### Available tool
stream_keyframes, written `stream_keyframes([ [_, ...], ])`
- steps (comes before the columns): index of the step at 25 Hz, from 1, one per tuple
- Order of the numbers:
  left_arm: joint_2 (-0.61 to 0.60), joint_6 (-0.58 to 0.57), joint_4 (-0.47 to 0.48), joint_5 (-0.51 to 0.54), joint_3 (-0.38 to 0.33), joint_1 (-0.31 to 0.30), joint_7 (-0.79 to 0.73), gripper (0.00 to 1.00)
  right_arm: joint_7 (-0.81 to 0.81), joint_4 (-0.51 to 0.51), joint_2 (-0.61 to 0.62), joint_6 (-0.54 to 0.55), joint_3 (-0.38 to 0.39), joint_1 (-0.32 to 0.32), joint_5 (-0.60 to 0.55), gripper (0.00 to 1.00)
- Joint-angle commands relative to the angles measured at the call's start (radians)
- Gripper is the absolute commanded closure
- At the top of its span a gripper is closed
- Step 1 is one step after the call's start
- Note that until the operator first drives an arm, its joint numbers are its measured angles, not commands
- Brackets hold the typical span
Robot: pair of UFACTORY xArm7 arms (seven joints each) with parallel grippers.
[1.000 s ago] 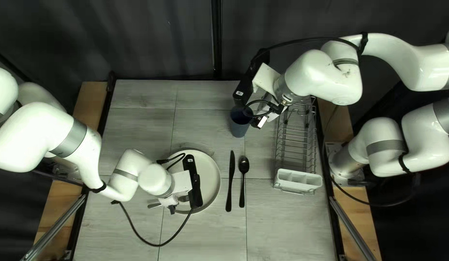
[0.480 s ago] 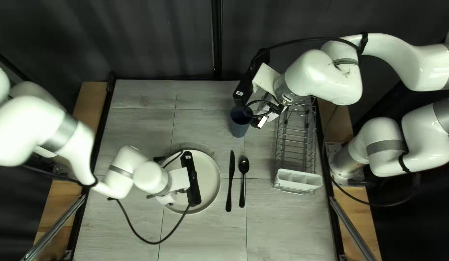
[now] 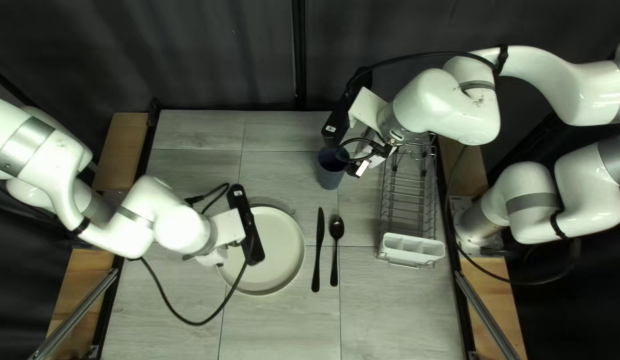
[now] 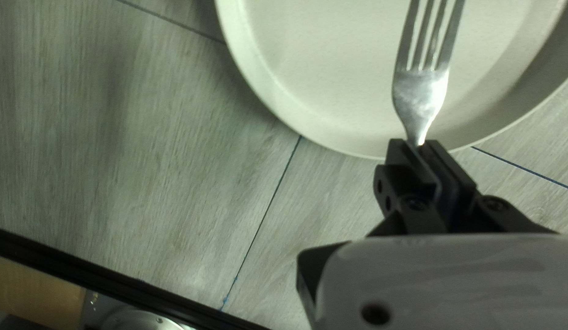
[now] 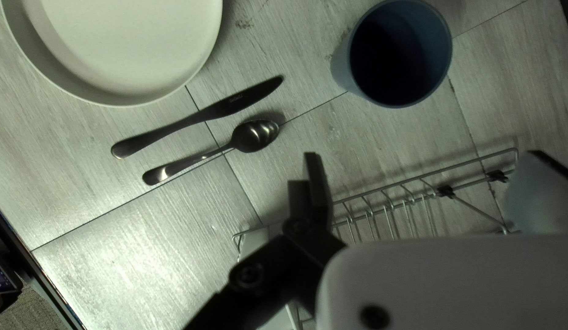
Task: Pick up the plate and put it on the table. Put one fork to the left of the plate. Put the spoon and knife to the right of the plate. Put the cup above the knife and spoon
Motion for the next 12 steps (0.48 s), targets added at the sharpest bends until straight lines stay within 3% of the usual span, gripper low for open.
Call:
stream_keyframes([
  [1,-0.104,0.097,-0.016,-0.035,-0.085,0.021,-0.35,1.0,0.0,0.0,0.0,0.0,0.0,0.0,0.0,0.0],
  [6,-0.104,0.092,-0.03,-0.045,-0.077,0.031,-0.384,1.0,0.0,0.0,0.0,0.0,0.0,0.0,0.0,0.0],
  [12,-0.116,0.141,-0.072,-0.11,-0.088,0.091,-0.722,1.0,0.0,0.0,0.0,0.0,0.0,0.0,0.0,0.0],
])
